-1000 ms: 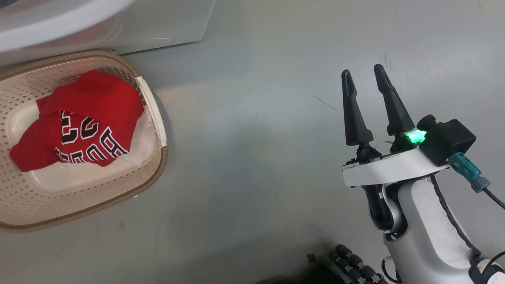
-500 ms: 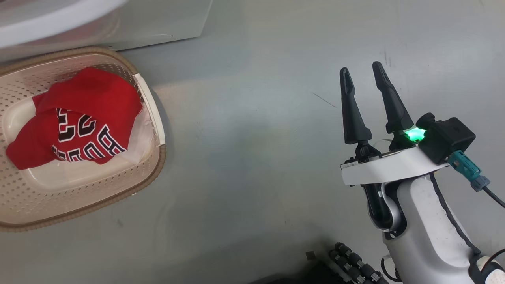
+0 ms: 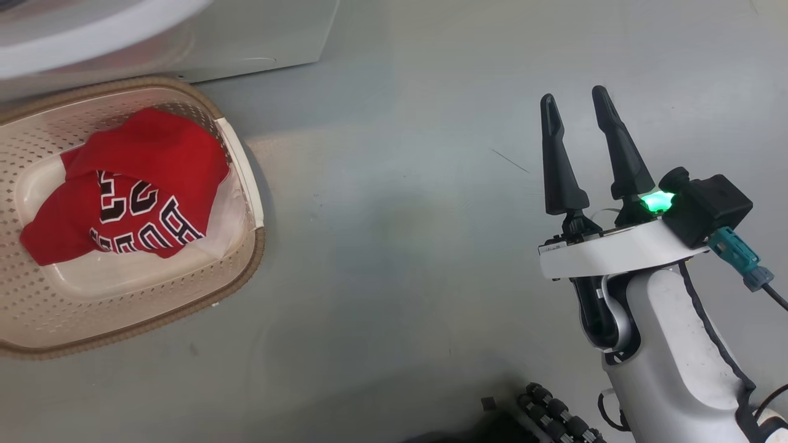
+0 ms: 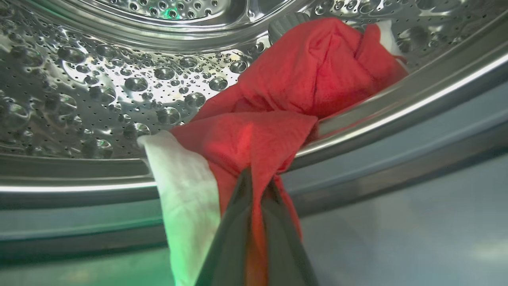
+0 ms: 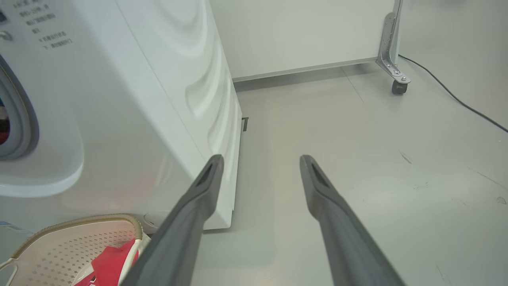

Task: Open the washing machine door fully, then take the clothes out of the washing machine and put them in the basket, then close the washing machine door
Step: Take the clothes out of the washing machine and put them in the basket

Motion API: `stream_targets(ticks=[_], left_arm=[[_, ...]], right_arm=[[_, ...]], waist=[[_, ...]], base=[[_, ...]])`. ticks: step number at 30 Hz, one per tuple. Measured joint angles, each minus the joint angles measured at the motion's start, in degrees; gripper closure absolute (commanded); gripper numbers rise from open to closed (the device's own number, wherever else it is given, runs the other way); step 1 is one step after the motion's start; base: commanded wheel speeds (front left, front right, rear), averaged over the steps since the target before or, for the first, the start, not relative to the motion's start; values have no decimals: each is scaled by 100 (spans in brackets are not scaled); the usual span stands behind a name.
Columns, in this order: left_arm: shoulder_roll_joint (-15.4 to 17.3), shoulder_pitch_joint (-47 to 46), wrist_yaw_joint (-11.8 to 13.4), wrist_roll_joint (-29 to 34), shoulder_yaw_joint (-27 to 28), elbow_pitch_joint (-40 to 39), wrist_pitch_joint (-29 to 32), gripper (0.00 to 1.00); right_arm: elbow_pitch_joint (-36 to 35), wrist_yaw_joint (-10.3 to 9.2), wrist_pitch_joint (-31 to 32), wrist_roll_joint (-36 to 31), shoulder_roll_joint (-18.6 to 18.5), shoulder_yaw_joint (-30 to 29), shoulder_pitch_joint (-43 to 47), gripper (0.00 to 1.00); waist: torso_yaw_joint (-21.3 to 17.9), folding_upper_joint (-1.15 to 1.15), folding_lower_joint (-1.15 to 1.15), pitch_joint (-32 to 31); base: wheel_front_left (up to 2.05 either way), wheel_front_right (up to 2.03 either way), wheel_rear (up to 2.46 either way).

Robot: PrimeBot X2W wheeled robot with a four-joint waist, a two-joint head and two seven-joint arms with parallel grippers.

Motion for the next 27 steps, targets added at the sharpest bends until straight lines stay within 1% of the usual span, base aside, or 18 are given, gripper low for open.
stream_targets(ticks=[5,8,9,11,14,18,20,27], left_arm=[[-175,49,1,-102,22,191,-246,100],[-416,181,0,-189,33,313,-501,100],[-416,181,0,-189,33,313,-501,100],[-580,298,-3,-246,29,372,-683,100],[-703,401,-13,-327,26,410,-895,100],[-862,543,-64,-416,25,476,-1162,100],[-931,645,-92,-450,23,526,-1283,100],[-1204,1096,-189,-698,40,603,-1786,100]], right_arm=[[65,2,0,-85,-1,-63,-25,0],[130,9,0,-157,-2,-130,-25,0],[130,9,0,-157,-2,-130,-25,0],[174,15,0,-204,-2,-174,-25,0],[216,54,0,-259,-2,-229,-25,0],[289,67,0,-328,-3,-256,-23,0],[327,114,0,-353,-4,-286,-18,0],[438,141,0,-399,-9,-369,101,0]], waist=[[71,0,0,-136],[148,0,0,-277],[148,0,0,-277],[216,0,0,-396],[289,0,0,-527],[394,0,0,-716],[446,0,0,-815],[638,0,0,-1186]], base=[[0,0,0],[0,0,0],[0,0,0],[0,0,0],[0,0,0],[0,0,0],[0,0,0],[0,0,0]])
